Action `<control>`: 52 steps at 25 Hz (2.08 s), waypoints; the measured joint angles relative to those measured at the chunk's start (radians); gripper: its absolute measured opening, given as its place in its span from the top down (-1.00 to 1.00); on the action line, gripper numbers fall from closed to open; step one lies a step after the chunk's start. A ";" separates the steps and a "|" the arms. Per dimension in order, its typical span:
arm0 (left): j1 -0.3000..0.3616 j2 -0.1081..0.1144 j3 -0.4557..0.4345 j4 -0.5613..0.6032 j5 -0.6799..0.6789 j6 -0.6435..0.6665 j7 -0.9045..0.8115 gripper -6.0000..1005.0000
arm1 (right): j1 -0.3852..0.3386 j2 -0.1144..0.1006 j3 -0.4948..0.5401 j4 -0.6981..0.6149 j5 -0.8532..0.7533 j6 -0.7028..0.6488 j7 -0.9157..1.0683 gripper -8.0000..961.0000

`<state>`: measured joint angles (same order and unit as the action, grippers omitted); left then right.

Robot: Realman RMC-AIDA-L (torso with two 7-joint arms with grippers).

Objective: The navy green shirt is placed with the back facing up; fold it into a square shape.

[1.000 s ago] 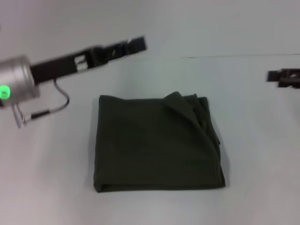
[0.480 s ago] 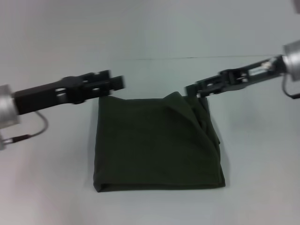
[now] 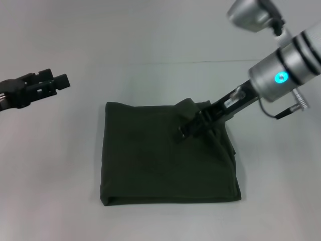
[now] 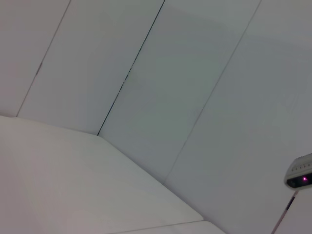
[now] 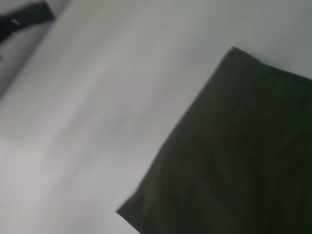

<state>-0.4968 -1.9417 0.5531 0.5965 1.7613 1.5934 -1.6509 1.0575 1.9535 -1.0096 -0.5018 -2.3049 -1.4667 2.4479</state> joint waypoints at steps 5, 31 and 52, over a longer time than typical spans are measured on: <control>-0.007 -0.020 0.002 0.003 -0.002 -0.002 0.015 -0.86 | 0.010 0.028 -0.002 0.000 -0.088 0.056 0.005 -0.66; -0.030 -0.014 -0.006 0.015 -0.013 0.010 0.024 -0.86 | -0.084 0.066 -0.013 -0.192 -0.004 0.145 -0.004 -0.66; -0.011 -0.016 -0.003 0.015 -0.004 0.105 0.037 -0.86 | -0.316 0.044 0.222 -0.314 0.113 0.179 -0.151 -0.67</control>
<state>-0.5079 -1.9581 0.5501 0.6115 1.7570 1.6979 -1.6141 0.7413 1.9978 -0.7871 -0.8163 -2.1920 -1.2874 2.2966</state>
